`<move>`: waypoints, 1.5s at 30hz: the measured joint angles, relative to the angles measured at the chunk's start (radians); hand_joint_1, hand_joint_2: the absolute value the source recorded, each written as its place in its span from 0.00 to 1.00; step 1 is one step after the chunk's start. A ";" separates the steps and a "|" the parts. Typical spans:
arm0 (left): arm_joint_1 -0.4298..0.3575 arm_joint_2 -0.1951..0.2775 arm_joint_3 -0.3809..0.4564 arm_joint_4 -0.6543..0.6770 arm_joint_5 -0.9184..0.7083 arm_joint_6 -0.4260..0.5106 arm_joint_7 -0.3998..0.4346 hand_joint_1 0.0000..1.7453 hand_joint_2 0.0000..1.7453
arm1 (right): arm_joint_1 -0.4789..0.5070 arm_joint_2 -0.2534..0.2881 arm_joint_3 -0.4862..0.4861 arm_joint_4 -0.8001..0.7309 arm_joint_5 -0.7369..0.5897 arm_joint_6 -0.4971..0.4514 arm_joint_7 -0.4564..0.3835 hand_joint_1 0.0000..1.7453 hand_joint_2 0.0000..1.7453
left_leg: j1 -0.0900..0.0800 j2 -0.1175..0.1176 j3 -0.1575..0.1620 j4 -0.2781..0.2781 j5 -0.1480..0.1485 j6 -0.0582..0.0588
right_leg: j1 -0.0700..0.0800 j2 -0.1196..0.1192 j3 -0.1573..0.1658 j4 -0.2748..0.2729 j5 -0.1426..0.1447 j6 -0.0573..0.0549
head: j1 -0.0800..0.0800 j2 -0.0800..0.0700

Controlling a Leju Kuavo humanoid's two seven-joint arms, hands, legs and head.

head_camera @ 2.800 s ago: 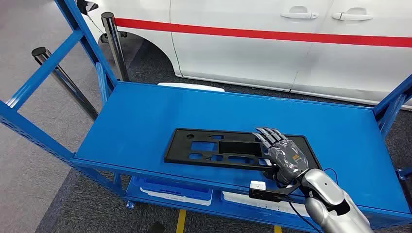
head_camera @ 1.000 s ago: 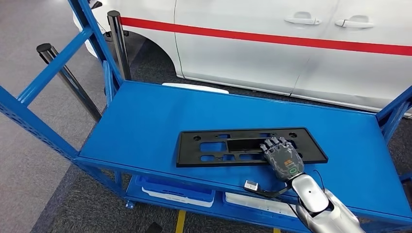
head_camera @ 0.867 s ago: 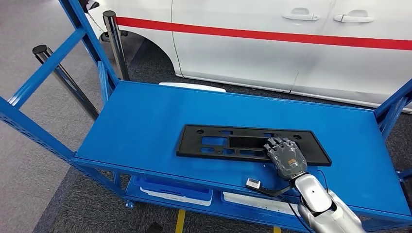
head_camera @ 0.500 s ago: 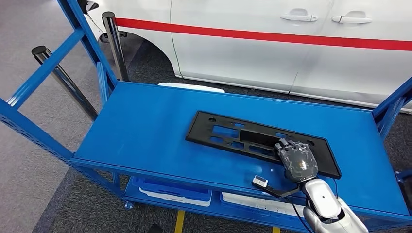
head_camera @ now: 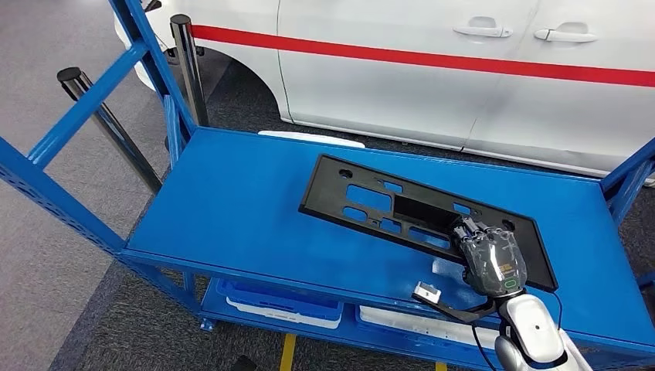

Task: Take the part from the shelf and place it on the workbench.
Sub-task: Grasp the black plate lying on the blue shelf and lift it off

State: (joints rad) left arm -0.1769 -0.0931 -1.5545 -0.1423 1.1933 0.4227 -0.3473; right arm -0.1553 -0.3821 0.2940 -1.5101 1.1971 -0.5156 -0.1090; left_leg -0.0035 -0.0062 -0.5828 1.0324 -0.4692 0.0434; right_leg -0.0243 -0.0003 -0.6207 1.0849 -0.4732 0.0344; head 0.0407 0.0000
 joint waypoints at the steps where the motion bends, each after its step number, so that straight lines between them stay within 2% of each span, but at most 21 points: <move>1: 0.000 0.000 0.000 0.000 0.000 0.000 -0.001 0.00 0.00 | 0.005 0.006 -0.002 -0.018 0.016 -0.019 -0.004 1.00 1.00 | -0.002 0.000 -0.002 0.004 -0.003 -0.004 | 0.001 0.001 0.010 -0.024 0.002 -0.005 | -0.001 0.000; 5: -0.001 0.000 0.000 0.000 0.000 -0.002 -0.010 0.00 0.00 | 0.026 0.029 -0.004 -0.072 0.096 -0.059 -0.003 1.00 1.00 | -0.002 0.000 -0.010 0.023 -0.019 -0.020 | 0.001 0.000 0.012 -0.030 0.001 -0.029 | -0.001 0.000; 7: -0.001 0.000 0.000 0.000 0.000 -0.009 -0.021 0.00 0.00 | 0.037 0.047 -0.003 -0.103 0.169 -0.084 0.006 1.00 1.00 | 0.003 0.001 -0.045 0.104 -0.069 -0.032 | 0.000 -0.002 0.014 -0.032 0.001 -0.040 | -0.001 0.000; 9: -0.001 0.000 0.000 0.000 0.000 -0.016 -0.030 0.00 0.00 | 0.049 0.067 0.004 -0.131 0.229 -0.106 0.013 1.00 1.00 | 0.006 0.001 -0.104 0.231 -0.125 -0.039 | 0.002 -0.002 0.014 -0.032 0.000 -0.044 | -0.001 0.000; 11: 0.000 0.000 0.000 0.000 0.000 -0.020 -0.035 0.00 0.00 | 0.061 0.085 0.015 -0.150 0.256 -0.113 0.016 1.00 1.00 | 0.007 0.001 -0.130 0.280 -0.125 -0.038 | 0.005 -0.002 0.015 -0.031 -0.001 -0.046 | -0.001 0.000; 12: 0.000 0.000 0.000 0.000 0.000 -0.021 -0.037 0.00 0.00 | 0.065 0.092 0.019 -0.157 0.263 -0.114 0.019 1.00 1.00 | 0.006 0.001 -0.116 0.247 -0.097 -0.034 | 0.006 -0.001 0.017 -0.031 -0.001 -0.046 | -0.001 0.000; 14: -0.001 0.000 0.000 0.000 0.000 -0.025 -0.042 0.00 0.00 | 0.068 0.105 0.029 -0.173 0.277 -0.114 0.030 1.00 1.00 | 0.004 0.001 -0.054 0.114 -0.029 -0.022 | 0.009 -0.001 0.021 -0.032 -0.002 -0.046 | -0.001 0.000; 15: -0.002 0.000 0.000 0.000 0.001 -0.027 -0.045 0.00 0.00 | 0.067 0.109 0.038 -0.179 0.283 -0.115 0.038 1.00 1.00 | 0.002 0.001 -0.027 0.055 -0.009 -0.017 | 0.010 0.000 0.021 -0.032 -0.003 -0.044 | -0.001 0.000; 17: -0.003 0.000 0.000 0.000 0.002 -0.032 -0.049 0.00 0.00 | 0.059 0.114 0.062 -0.187 0.287 -0.114 0.056 1.00 1.00 | -0.002 0.000 -0.005 0.006 -0.004 -0.011 | 0.011 0.000 0.020 -0.034 -0.001 -0.037 | -0.001 0.000; 19: -0.004 0.000 0.000 0.000 0.005 -0.035 -0.051 0.00 0.50 | 0.041 0.116 0.099 -0.188 0.288 -0.106 0.082 1.00 1.00 | -0.001 0.001 -0.002 -0.007 0.003 -0.006 | 0.010 0.001 0.019 -0.037 0.001 -0.026 | -0.001 0.000; 21: -0.007 -0.002 0.000 0.000 0.009 -0.038 -0.056 0.00 1.00 | 0.011 0.115 0.147 -0.188 0.289 -0.093 0.128 1.00 1.00 | 0.005 0.002 0.005 -0.023 0.014 0.003 | 0.011 0.000 0.008 -0.011 -0.020 -0.018 | 0.000 0.000; 24: -0.008 -0.004 0.000 0.000 0.017 -0.042 -0.062 0.00 1.00 | -0.038 0.115 0.232 -0.182 0.289 -0.078 0.223 1.00 1.00 | 0.007 0.004 0.008 -0.030 0.019 0.009 | 0.010 0.000 -0.068 0.156 -0.109 -0.011 | 0.000 0.000; 26: -0.006 -0.005 0.000 0.000 0.019 -0.043 -0.063 0.00 1.00 | -0.056 0.114 0.286 -0.176 0.289 -0.074 0.264 1.00 1.00 | 0.007 0.004 0.007 -0.027 0.017 0.009 | 0.008 0.000 -0.100 0.223 -0.119 -0.007 | 0.000 0.000; 27: -0.005 -0.005 0.000 0.000 0.020 -0.043 -0.063 0.00 1.00 | -0.063 0.114 0.307 -0.173 0.289 -0.073 0.273 1.00 1.00 | 0.007 0.003 0.007 -0.025 0.016 0.007 | 0.006 0.000 -0.089 0.200 -0.095 -0.006 | 0.001 0.000; 29: -0.004 -0.005 0.000 0.000 0.020 -0.043 -0.063 0.00 1.00 | -0.077 0.112 0.340 -0.171 0.289 -0.070 0.280 1.00 1.00 | 0.009 0.000 0.006 -0.014 0.009 0.001 | 0.002 -0.001 -0.028 0.078 -0.030 -0.005 | 0.001 0.000; 31: -0.004 -0.005 0.000 0.000 0.020 -0.043 -0.064 0.00 1.00 | -0.090 0.111 0.362 -0.170 0.289 -0.070 0.284 1.00 1.00 | 0.006 -0.002 0.002 -0.001 0.001 -0.009 | 0.004 0.000 0.015 -0.013 -0.004 -0.010 | 0.000 0.000; 36: -0.003 -0.005 0.000 0.000 0.021 -0.043 -0.065 0.00 1.00 | -0.103 0.106 0.393 -0.167 0.289 -0.070 0.287 1.00 1.00 | 0.007 -0.001 -0.014 0.029 -0.022 -0.032 | 0.005 0.002 0.020 -0.033 -0.002 -0.041 | 0.000 0.000; 39: -0.002 -0.005 0.000 0.000 0.024 -0.043 -0.067 0.00 1.00 | -0.110 0.104 0.406 -0.167 0.289 -0.070 0.309 1.00 1.00 | 0.010 0.000 -0.089 0.197 -0.108 -0.045 | 0.004 0.000 0.021 -0.035 -0.003 -0.049 | -0.001 0.000; 41: 0.002 -0.005 0.002 0.000 0.015 -0.046 -0.068 0.00 1.00 | -0.110 0.100 0.415 -0.167 0.289 -0.070 0.325 1.00 1.00 | 0.012 0.000 -0.132 0.283 -0.129 -0.046 | 0.007 0.000 0.022 -0.034 -0.004 -0.051 | -0.001 0.000; 43: 0.006 -0.004 0.017 0.000 -0.024 -0.049 -0.069 0.00 1.00 | -0.111 0.098 0.422 -0.169 0.289 -0.069 0.333 1.00 1.00 | 0.011 0.000 -0.106 0.223 -0.076 -0.038 | 0.009 0.001 0.026 -0.034 -0.005 -0.052 | -0.001 0.000; 45: 0.007 -0.003 0.043 0.000 -0.059 -0.044 -0.063 0.00 1.00 | -0.111 0.097 0.429 -0.171 0.289 -0.069 0.345 1.00 1.00 | 0.006 0.000 -0.043 0.084 -0.013 -0.022 | 0.013 0.002 0.029 -0.035 -0.006 -0.051 | -0.001 0.000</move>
State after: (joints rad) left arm -0.1701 -0.0957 -1.5118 -0.1423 1.1347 0.3784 -0.4099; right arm -0.2667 -0.2851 0.7234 -1.6812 1.4858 -0.5849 0.2363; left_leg 0.0022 -0.0061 -0.6254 1.1169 -0.4819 0.0214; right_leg -0.0112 0.0018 -0.5918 1.0504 -0.4797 -0.0162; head 0.0401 0.0000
